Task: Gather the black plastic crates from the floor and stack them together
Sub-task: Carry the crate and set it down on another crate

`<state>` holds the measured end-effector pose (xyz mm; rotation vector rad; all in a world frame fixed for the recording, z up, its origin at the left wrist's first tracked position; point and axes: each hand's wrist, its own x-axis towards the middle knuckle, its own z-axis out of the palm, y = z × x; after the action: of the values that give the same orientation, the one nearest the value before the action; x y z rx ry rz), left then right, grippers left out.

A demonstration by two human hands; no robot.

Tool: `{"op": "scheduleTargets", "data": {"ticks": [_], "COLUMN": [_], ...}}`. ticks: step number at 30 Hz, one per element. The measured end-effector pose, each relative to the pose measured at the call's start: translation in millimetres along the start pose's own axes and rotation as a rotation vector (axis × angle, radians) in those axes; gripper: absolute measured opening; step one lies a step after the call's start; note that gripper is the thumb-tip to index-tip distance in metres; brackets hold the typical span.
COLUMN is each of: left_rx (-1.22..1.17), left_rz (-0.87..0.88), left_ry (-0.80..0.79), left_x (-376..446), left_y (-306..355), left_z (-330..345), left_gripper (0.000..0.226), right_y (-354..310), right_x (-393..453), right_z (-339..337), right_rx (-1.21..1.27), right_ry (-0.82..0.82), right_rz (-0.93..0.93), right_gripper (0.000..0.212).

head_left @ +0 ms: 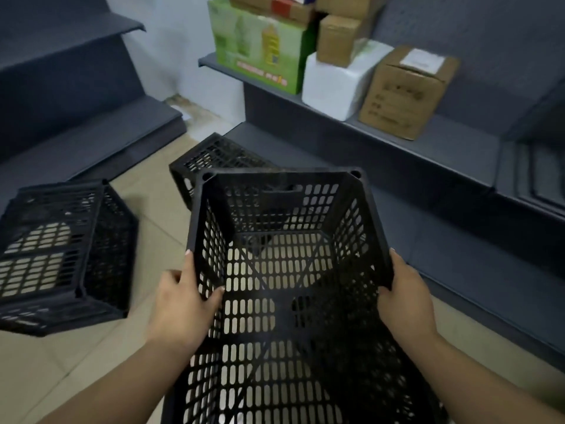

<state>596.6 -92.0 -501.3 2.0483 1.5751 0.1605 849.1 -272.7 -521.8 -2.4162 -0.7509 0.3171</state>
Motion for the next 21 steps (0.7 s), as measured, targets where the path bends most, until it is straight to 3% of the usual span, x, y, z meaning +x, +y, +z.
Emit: {"op": "scheduleTargets", "data": {"ticks": [5, 11, 21], "left_rx": [-0.012, 0.002, -0.065], "left_rz": [0.055, 0.014, -0.281], "left_ry": [-0.076, -0.066, -0.013], "left_x": [-34.0, -70.1, -139.7], "left_y": [55.5, 117.3, 189.8], "left_z": [42.5, 102.9, 201.9], "left_gripper": [0.085, 0.084, 0.084], "right_y": [61.8, 135.8, 217.0], "right_x": [3.8, 31.7, 115.3], "right_z": [-54.3, -101.1, -137.2], "right_rx": [-0.082, -0.128, -0.205], "right_ry": [0.058, 0.018, -0.211], "right_rz": [0.074, 0.052, -0.13], "right_gripper": [0.072, 0.068, 0.076]}}
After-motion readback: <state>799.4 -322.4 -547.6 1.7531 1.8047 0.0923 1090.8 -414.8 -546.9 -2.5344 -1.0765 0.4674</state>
